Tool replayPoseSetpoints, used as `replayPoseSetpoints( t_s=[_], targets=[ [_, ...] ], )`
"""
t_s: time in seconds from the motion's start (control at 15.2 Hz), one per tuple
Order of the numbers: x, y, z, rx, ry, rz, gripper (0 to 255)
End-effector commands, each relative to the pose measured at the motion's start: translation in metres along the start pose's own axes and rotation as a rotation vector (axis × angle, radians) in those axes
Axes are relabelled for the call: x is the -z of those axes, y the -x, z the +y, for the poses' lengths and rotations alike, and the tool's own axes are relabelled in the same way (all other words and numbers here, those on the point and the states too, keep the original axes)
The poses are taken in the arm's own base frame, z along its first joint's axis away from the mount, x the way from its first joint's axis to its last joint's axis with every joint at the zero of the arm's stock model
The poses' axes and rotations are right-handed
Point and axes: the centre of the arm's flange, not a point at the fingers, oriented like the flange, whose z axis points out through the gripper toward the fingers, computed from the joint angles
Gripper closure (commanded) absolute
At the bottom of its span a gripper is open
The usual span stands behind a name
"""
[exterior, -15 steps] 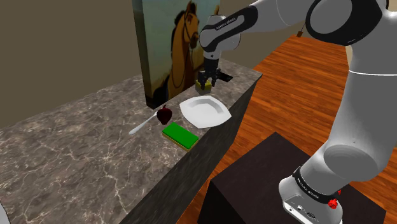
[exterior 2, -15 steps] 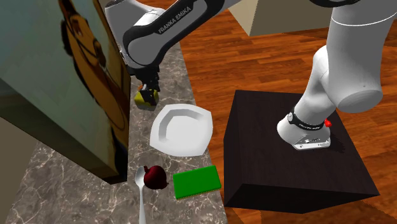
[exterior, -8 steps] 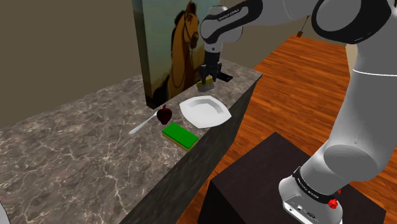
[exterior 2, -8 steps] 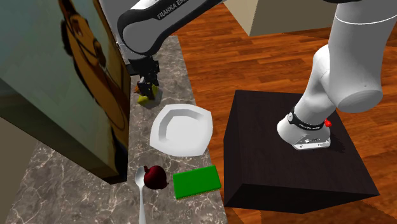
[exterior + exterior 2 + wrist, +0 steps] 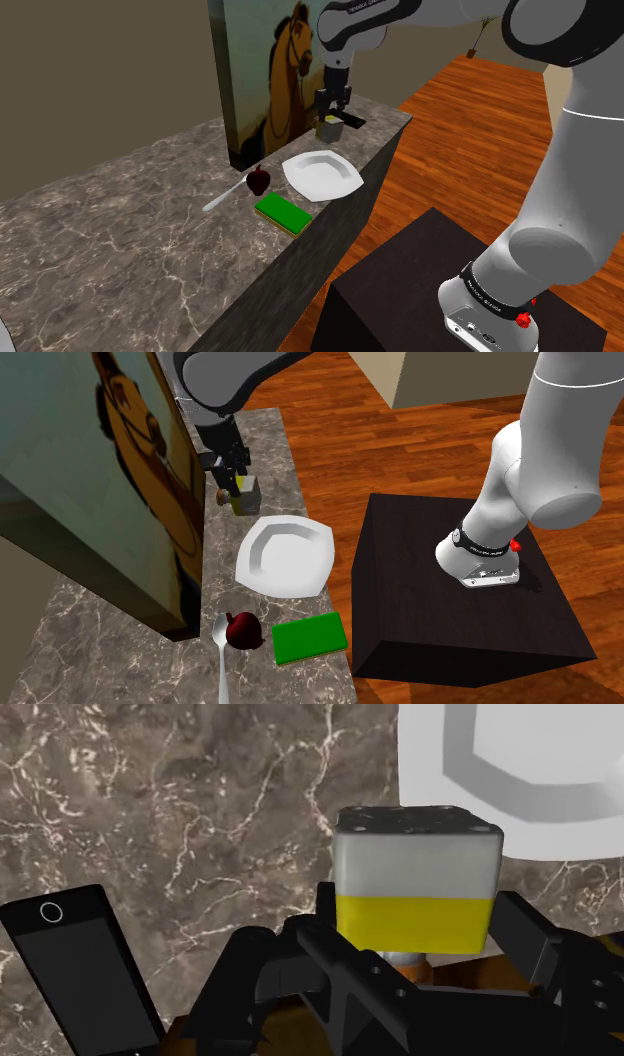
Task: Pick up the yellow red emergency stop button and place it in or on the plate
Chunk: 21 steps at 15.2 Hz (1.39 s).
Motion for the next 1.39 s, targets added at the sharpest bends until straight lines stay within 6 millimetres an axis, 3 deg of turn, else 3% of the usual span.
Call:
replayPoseSetpoints(
  t_s=[0.0, 0.86, 0.92, 0.99, 1.32],
  targets=[
    [0.011, 0.0, 0.0, 0.0, 0.0, 0.0, 255],
    [-0.012, 0.131, -0.109, 0.0, 0.0, 0.0, 255],
    [-0.008, 0.121, -0.102, 0.001, 0.0, 0.0, 255],
    [-0.008, 0.121, -0.102, 0.001, 0.0, 0.0, 0],
    [-0.04, 0.07, -0.118, 0.235, 0.054, 0.033, 0]
  ],
)
